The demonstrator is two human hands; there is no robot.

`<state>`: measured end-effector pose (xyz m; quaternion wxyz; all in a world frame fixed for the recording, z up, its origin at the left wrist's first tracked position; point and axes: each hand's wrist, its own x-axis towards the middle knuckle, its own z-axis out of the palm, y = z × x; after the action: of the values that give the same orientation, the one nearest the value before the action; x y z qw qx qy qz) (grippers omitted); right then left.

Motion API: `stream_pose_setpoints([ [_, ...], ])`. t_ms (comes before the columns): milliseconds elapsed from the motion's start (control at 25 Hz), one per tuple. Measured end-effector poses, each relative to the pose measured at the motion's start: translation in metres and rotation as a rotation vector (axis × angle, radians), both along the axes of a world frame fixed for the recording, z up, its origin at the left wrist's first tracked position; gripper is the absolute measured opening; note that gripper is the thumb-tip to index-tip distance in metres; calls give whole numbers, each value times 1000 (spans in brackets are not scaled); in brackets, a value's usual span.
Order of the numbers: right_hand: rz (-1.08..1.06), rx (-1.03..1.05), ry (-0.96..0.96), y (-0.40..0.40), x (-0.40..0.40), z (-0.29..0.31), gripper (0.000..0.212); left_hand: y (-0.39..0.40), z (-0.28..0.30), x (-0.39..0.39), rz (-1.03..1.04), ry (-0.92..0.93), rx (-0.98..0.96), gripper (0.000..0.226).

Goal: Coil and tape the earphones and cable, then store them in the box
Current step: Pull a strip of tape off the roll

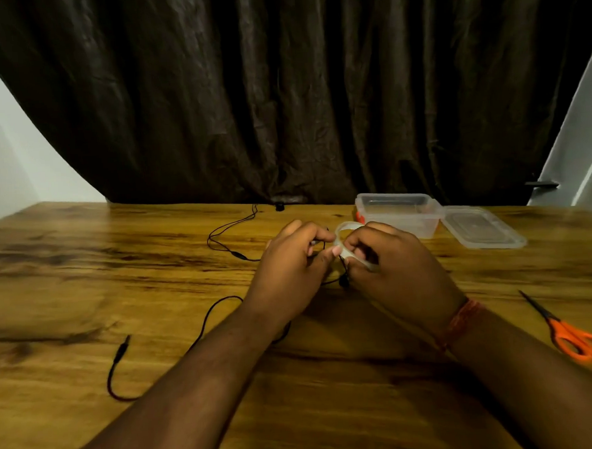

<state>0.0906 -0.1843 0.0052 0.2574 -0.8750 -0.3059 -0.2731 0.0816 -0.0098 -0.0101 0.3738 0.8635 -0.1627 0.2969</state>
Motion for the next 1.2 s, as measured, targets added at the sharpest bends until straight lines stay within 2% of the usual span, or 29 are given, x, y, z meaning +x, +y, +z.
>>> stream_pose_setpoints([
  [360, -22, 19, 38, -1, 1, -1, 23, -1, 2, -1, -21, 61, -30, 6],
  [840, -117, -48, -27, -3, -2, 1, 24, -3, 2, -2, 18, 52, -80, 12],
  [960, -119, -78, -64, -3, -3, 2, 22, 1, 0, 3, 59, 44, -41, 24],
  [1080, -110, -88, -64, -3, -2, 1, 22, -1, 0, 3, 31, 2, 8, 13],
  [1200, -117, -81, -53, -4, 0, 1, 21, -2, 2, 1, 16, 3, -48, 3],
])
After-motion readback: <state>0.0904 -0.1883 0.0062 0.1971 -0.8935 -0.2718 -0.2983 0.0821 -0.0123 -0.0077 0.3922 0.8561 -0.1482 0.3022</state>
